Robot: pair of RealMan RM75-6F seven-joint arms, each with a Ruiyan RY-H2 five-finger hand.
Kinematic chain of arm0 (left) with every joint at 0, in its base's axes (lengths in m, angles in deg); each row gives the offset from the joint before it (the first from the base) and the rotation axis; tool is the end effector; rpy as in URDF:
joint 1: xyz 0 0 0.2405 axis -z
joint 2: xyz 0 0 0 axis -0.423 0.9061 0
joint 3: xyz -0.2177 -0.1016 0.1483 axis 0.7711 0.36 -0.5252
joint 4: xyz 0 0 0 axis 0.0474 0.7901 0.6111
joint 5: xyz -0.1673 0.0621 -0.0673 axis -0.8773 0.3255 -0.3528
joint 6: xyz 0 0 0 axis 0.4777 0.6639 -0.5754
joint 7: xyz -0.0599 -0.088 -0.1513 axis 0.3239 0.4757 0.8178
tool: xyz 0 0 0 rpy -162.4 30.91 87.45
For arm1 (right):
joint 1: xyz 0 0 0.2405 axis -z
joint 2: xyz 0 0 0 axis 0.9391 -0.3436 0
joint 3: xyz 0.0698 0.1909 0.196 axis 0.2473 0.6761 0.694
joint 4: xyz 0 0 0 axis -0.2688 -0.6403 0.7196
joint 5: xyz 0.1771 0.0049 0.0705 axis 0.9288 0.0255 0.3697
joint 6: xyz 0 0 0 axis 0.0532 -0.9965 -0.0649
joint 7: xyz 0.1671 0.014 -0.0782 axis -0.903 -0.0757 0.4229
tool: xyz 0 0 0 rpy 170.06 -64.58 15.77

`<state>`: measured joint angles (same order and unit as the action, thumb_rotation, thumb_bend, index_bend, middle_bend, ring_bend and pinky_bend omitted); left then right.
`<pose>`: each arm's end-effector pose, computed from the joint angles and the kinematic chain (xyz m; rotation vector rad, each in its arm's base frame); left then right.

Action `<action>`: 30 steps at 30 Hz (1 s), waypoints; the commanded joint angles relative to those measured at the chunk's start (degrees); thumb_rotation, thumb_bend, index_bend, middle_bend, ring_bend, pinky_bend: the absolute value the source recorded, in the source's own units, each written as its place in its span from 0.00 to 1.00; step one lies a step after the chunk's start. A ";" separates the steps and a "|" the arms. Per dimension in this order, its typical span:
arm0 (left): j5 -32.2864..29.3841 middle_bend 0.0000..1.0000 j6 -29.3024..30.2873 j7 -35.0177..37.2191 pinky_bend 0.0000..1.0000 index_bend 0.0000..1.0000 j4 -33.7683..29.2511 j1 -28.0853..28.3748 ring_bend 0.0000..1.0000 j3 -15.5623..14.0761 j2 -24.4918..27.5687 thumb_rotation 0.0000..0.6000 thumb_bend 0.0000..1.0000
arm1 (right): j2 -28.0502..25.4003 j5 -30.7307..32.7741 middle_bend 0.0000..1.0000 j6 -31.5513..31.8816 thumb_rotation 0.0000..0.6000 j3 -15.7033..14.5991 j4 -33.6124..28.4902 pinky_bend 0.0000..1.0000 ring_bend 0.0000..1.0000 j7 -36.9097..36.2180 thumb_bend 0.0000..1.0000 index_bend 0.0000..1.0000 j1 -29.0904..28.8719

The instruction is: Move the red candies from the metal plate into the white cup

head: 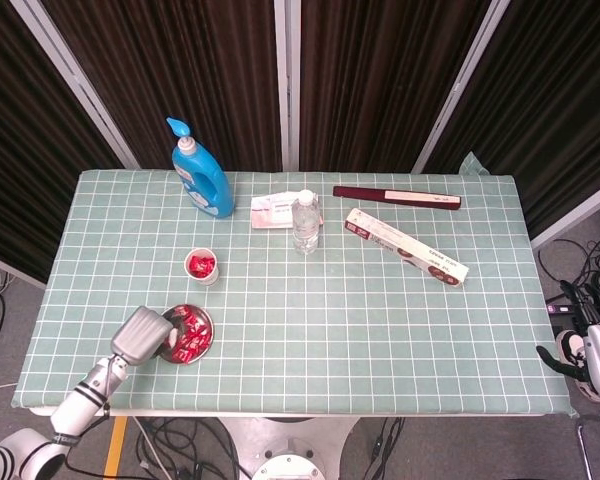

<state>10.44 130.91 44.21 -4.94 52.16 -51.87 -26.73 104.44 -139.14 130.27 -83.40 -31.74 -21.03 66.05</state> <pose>-0.2781 0.3011 0.0020 -2.0507 -0.5771 -0.6668 -0.3398 -0.2232 0.2278 1.3011 -0.9900 0.9680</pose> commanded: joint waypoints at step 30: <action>-0.92 0.63 -4.89 2.93 1.00 0.62 5.18 0.46 0.84 1.10 -2.69 1.00 0.41 | -0.43 -0.01 0.14 0.50 1.00 -0.03 -1.09 0.33 0.01 0.86 0.11 0.03 0.22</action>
<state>9.20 125.79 46.65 -0.07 52.59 -50.78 -29.25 104.00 -139.15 130.78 -83.43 -32.83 -20.17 66.27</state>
